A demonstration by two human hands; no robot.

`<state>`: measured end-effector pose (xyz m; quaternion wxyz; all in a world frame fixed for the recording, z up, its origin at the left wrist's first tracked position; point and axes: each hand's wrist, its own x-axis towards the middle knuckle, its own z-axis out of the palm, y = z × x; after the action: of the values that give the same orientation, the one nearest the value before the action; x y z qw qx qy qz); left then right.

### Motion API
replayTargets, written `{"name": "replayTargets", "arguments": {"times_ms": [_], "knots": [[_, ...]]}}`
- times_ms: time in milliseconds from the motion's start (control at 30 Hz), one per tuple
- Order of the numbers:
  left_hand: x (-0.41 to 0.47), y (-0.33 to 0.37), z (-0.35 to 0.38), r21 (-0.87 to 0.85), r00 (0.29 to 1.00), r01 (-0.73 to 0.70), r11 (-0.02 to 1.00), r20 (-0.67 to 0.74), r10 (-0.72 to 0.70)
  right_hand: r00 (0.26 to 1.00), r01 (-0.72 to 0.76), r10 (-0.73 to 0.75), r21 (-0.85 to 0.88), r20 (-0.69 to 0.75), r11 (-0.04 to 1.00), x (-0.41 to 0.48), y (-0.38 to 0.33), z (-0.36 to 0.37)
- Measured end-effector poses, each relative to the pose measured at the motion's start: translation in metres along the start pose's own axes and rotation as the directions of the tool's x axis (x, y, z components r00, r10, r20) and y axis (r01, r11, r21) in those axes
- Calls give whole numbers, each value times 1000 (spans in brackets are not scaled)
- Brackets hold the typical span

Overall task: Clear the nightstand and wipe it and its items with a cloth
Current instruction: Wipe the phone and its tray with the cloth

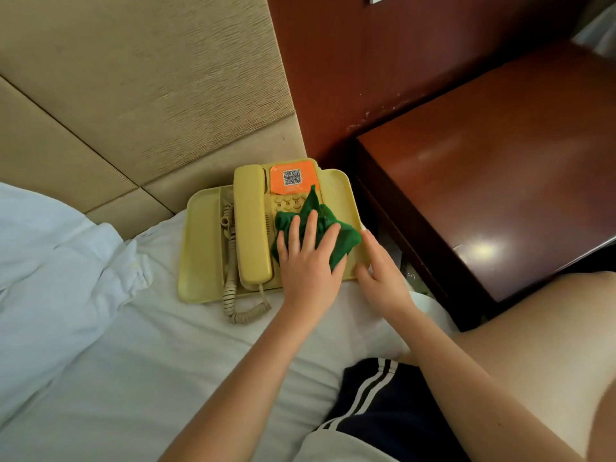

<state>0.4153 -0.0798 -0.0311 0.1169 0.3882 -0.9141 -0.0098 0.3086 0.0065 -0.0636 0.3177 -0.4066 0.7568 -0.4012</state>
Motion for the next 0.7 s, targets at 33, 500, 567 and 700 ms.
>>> {"name": "replayTargets", "arguments": {"times_ms": [33, 500, 567, 700], "knots": [[6, -2, -1, -8, 1000, -2, 1000, -6, 2, 1000, 0, 0, -10, -3, 1000, 1, 1, 0], [112, -8, -5, 14, 975, 204, 979, 93, -204, 999, -43, 43, -14, 10, 999, 1, 0, -1], [91, -5, -5, -8, 983, 159, 987, 96, -158, 1000, -28, 28, -10, 3, 1000, 1, 0, -2], [30, -2, -2, 18, 999, 38, 999, 14, -38, 1000, -15, 15, 6, -1, 1000, 1, -1, -2]]}}
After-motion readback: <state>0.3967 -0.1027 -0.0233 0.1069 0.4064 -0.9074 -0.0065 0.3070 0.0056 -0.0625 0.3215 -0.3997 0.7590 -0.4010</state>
